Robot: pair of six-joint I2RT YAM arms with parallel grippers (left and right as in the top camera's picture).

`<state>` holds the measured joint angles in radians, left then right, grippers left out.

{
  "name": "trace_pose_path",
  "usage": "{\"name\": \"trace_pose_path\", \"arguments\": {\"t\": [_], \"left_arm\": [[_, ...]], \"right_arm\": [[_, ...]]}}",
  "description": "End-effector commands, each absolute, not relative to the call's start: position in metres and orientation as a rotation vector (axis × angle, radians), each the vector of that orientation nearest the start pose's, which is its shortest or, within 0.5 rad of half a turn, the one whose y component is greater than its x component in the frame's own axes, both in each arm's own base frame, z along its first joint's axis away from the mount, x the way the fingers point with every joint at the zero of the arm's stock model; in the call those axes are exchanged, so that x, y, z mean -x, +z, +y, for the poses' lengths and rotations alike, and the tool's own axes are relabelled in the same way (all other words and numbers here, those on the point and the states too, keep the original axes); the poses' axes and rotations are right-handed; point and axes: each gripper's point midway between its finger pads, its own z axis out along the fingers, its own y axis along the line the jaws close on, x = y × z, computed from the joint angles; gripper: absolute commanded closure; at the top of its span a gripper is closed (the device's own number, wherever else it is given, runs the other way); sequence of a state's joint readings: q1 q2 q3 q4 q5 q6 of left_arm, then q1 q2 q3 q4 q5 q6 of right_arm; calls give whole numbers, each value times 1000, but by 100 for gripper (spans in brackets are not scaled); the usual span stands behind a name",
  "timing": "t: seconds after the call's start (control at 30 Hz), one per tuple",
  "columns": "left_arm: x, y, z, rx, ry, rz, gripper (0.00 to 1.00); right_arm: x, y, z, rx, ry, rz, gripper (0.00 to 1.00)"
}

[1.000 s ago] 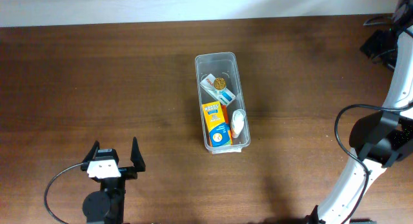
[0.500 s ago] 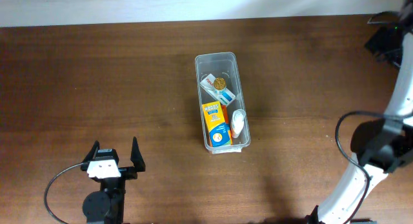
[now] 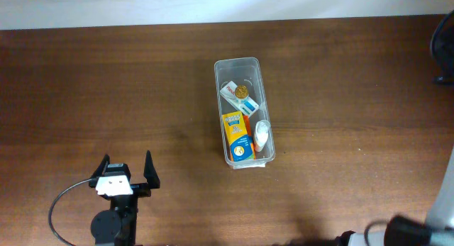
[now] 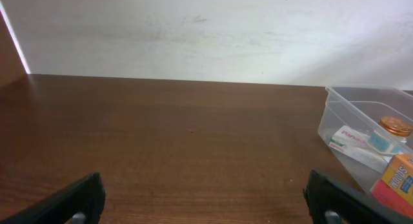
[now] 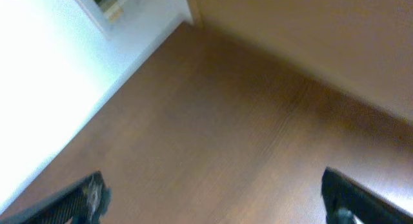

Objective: Pack container

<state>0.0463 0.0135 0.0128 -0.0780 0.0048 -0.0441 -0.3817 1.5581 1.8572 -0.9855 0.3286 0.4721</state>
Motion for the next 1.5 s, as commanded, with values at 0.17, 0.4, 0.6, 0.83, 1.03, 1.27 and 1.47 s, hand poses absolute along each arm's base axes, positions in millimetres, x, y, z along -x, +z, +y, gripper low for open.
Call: {"name": "trace_pose_path", "arguments": {"t": [0.17,0.4,0.6,0.83,1.03,1.27,1.47], "left_arm": [[-246,157,8,38,0,1646,1],[-246,157,8,38,0,1646,1],[-246,157,8,38,0,1646,1],[-246,157,8,39,0,1646,1],[-246,157,8,38,0,1646,1],[-246,157,8,38,0,1646,1],[-246,157,8,38,0,1646,1]], "right_arm": [[-343,336,-174,-968,-215,1784,2],[-326,309,-137,-842,-117,1627,2],[-302,287,-100,-728,-10,1506,2],[-272,269,-68,-630,99,1406,2],[-255,254,-54,-568,131,1373,2],[-257,251,-28,-300,86,1437,2],[-254,258,-10,-48,-29,1439,2]]}}
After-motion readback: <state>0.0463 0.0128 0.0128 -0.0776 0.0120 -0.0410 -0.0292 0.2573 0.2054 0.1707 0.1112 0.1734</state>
